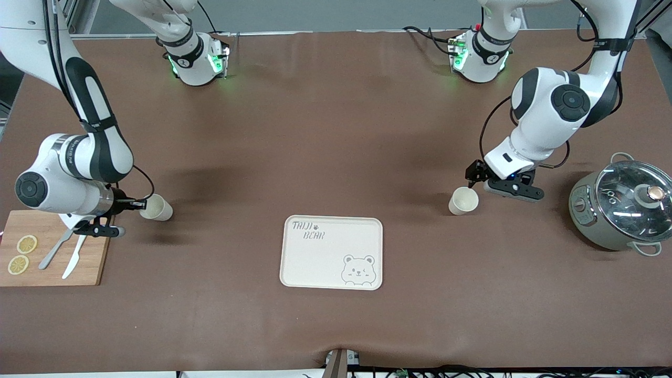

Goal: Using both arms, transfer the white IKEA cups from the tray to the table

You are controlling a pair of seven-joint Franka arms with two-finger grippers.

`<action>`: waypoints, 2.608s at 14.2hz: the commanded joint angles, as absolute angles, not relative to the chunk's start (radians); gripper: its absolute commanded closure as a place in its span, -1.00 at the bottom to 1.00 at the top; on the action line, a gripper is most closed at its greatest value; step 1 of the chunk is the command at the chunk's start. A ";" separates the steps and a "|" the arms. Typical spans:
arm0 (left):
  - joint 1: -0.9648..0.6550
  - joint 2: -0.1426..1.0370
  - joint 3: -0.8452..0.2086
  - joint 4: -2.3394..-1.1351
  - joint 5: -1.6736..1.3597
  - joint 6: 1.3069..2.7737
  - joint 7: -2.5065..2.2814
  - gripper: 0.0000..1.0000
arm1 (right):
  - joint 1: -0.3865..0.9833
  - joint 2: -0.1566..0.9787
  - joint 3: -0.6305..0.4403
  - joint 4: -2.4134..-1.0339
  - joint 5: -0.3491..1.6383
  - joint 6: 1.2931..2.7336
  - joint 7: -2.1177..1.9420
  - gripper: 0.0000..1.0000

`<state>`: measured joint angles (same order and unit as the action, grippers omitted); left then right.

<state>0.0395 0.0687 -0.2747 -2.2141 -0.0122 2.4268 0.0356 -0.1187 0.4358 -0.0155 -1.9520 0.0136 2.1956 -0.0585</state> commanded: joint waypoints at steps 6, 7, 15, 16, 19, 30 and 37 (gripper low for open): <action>0.052 -0.003 -0.310 -2.051 -0.034 2.177 -0.017 -1.00 | -0.166 0.399 0.005 -1.988 0.005 2.204 -0.054 -0.66; 0.054 -0.011 -0.308 -2.021 -0.034 2.116 -0.024 -1.00 | -0.166 0.399 0.005 -1.988 0.005 2.198 -0.051 -0.79; 0.075 -0.046 -0.293 -1.922 -0.032 1.990 -0.020 -1.00 | -0.158 0.397 0.002 -1.862 -0.012 1.974 -0.049 -1.00; 0.093 -0.055 -0.296 -1.914 -0.031 1.988 -0.008 -1.00 | -0.147 0.397 0.000 -1.861 -0.017 1.973 -0.049 -1.00; 0.100 -0.067 -0.272 -1.885 -0.031 1.977 0.012 -1.00 | -0.149 0.400 0.008 -1.844 -0.034 1.963 -0.049 -1.00; -0.055 0.006 -0.107 -1.656 -0.014 1.720 -0.020 -1.00 | -0.175 0.545 0.003 -1.321 -0.046 1.447 -0.060 -1.00; -0.054 0.014 -0.121 -1.621 -0.011 1.635 -0.015 -1.00 | -0.121 0.453 0.006 -1.177 -0.034 1.316 -0.051 -1.00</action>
